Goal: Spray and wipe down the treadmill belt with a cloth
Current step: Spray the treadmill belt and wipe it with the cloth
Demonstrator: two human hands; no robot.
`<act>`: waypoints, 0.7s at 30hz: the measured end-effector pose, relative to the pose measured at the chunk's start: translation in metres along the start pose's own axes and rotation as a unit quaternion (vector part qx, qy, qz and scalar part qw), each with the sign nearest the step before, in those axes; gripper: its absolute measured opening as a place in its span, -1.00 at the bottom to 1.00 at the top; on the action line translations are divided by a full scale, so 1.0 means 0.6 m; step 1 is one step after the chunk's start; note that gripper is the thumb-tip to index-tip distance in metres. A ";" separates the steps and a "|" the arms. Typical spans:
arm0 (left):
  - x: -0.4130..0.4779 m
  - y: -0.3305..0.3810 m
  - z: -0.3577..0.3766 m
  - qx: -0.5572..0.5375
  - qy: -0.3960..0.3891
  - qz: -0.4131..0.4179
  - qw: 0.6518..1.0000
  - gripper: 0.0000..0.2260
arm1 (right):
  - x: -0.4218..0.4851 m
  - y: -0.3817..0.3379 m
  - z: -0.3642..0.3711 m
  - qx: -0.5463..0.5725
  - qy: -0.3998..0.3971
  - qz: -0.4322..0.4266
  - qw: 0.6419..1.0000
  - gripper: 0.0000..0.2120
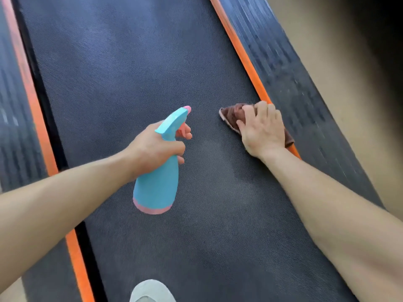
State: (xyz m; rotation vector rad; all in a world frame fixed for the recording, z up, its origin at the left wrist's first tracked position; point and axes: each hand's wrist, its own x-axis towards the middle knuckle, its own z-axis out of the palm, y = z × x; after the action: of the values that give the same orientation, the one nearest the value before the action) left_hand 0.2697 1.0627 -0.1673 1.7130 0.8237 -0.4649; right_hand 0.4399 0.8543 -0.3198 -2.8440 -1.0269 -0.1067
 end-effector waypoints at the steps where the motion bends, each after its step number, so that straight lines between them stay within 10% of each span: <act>1: 0.002 -0.001 0.002 0.004 0.003 -0.004 1.000 -0.65 | 0.023 -0.011 0.002 0.003 -0.001 0.011 1.000 -0.67; 14: -0.004 -0.012 0.007 -0.012 -0.009 -0.018 1.000 -0.60 | -0.104 -0.048 -0.007 0.068 -0.025 -0.097 0.993 -0.66; 21: -0.020 -0.021 0.008 0.012 -0.018 -0.029 0.999 -0.47 | -0.004 -0.087 0.007 0.076 -0.021 0.039 0.996 -0.63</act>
State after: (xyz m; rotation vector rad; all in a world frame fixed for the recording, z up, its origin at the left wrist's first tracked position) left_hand 0.2530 1.0562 -0.1692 1.7013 0.8478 -0.5451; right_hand 0.4045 0.8931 -0.3197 -2.7533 -0.8895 0.0367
